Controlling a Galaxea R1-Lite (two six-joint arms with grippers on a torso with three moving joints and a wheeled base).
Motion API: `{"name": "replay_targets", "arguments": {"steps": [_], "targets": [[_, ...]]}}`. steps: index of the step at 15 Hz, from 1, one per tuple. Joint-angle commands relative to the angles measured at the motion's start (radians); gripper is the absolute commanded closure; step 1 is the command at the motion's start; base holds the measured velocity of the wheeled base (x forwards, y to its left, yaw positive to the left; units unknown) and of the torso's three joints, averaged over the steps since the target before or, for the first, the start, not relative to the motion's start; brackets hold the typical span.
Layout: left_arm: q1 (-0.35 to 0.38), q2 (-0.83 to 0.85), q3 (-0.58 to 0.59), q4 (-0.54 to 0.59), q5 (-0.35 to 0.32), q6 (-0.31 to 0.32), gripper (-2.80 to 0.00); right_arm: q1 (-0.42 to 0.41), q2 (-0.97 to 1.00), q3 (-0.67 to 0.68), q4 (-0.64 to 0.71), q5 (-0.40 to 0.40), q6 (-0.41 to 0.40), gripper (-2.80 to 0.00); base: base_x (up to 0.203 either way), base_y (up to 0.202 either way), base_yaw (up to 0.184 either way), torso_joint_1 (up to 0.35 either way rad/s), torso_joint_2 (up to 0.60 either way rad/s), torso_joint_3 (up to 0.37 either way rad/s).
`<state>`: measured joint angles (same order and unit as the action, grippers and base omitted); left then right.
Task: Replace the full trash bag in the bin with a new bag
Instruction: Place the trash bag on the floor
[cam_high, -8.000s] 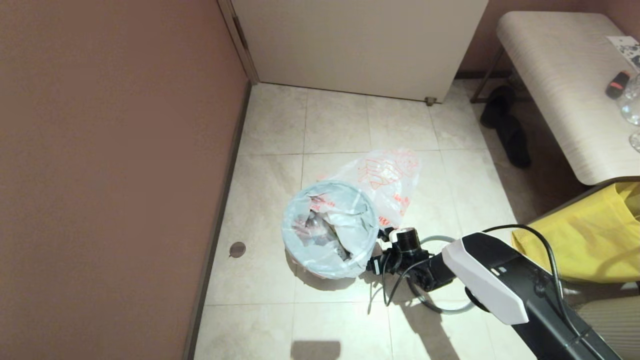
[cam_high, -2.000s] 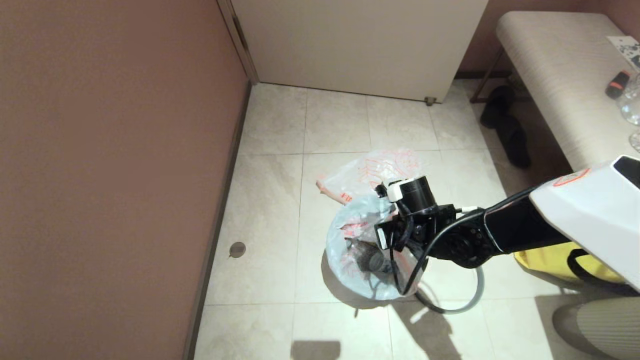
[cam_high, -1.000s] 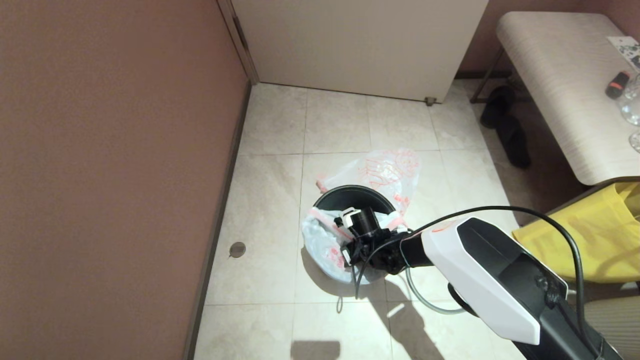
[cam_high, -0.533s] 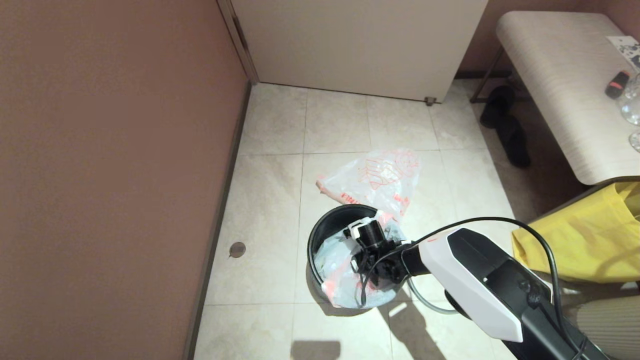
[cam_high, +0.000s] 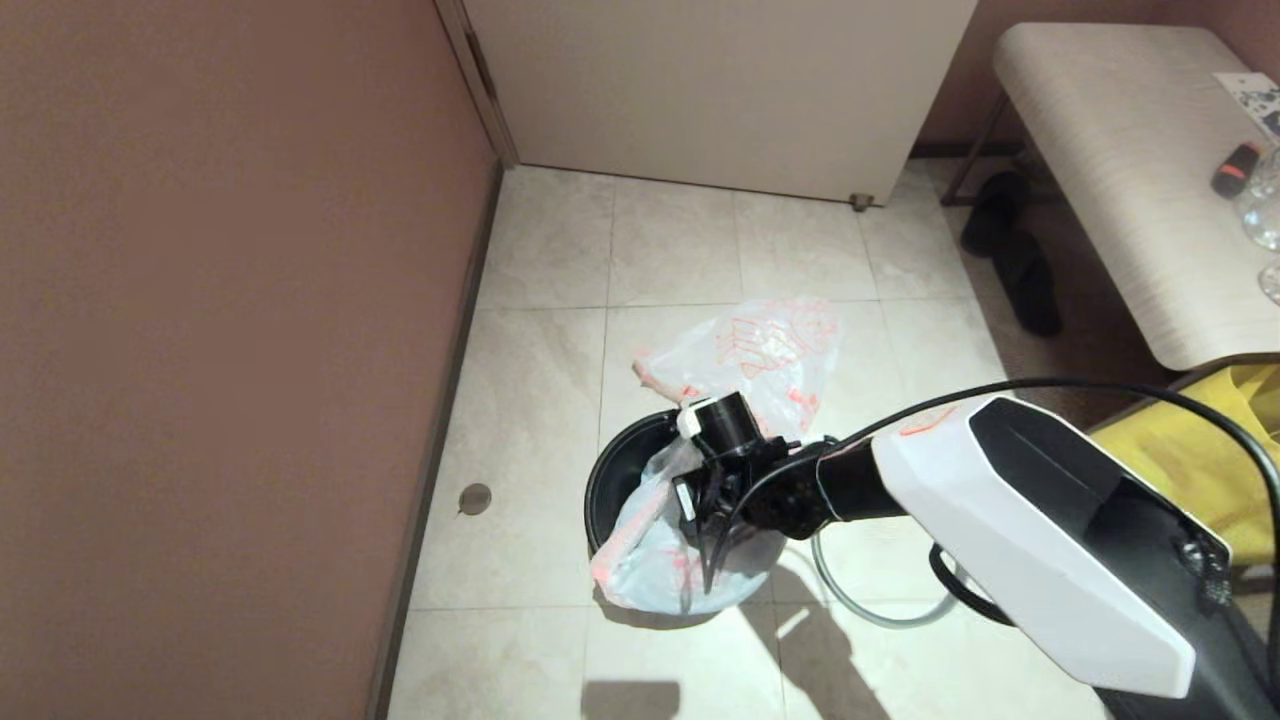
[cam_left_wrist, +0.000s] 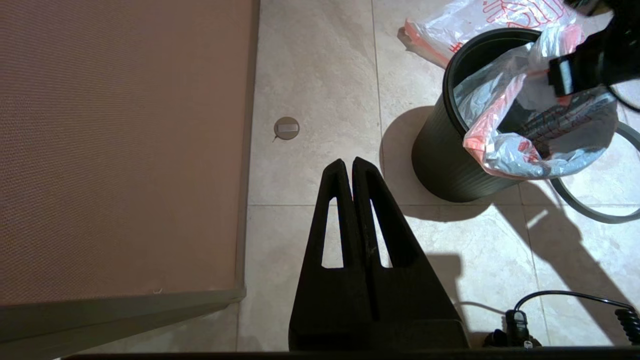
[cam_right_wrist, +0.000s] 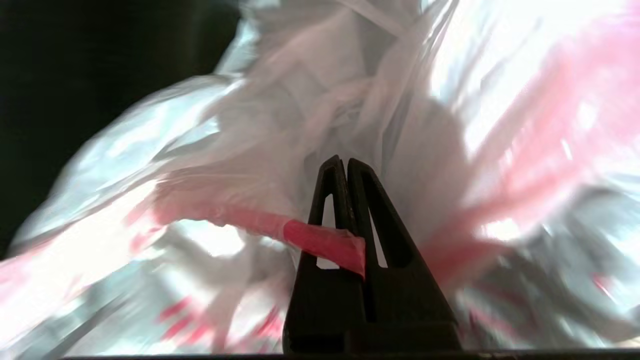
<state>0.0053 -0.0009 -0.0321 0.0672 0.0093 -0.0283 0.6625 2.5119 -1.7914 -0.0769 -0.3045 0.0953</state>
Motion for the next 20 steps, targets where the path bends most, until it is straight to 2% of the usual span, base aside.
{"name": "replay_targets", "arguments": {"steps": [1, 4, 9, 12, 16, 20], "targets": [[0.001, 0.001, 0.0, 0.0, 0.0, -0.001, 0.0, 0.028, -0.155, 0.072, 0.0, -0.003, 0.006, 0.0, 0.0, 0.0, 0.0, 0.0, 0.0, 0.0], [0.001, 0.001, 0.0, 0.0, 0.001, -0.001, 0.0, 0.045, -0.29, 0.118, 0.014, 0.02, 0.043, 0.0, 0.0, 0.0, 0.0, 0.0, 0.0, 0.0], [0.001, 0.001, 0.0, 0.0, 0.001, -0.001, 0.0, 0.076, -0.537, 0.134, 0.229, 0.035, 0.124, 0.0, 0.0, 0.0, 0.0, 0.0, 0.0, 0.0], [0.001, 0.001, 0.0, 0.0, 0.0, -0.001, 0.0, 0.083, -0.656, 0.135, 0.322, 0.036, 0.144, 0.0, 0.0, 0.0, 0.0, 0.0, 0.0, 0.0], [0.001, 0.001, 0.0, 0.0, 0.001, -0.001, 0.0, 0.112, -0.745, 0.13, 0.367, 0.036, 0.148, 0.0, 0.0, 0.0, 0.0, 0.0, 0.0, 0.0], [0.001, 0.001, 0.0, 0.0, 0.0, -0.001, 0.0, 0.122, -0.864, 0.136, 0.413, 0.036, 0.191, 0.0, 0.0, 0.0, 0.0, 0.0, 0.0, 0.0]]}}
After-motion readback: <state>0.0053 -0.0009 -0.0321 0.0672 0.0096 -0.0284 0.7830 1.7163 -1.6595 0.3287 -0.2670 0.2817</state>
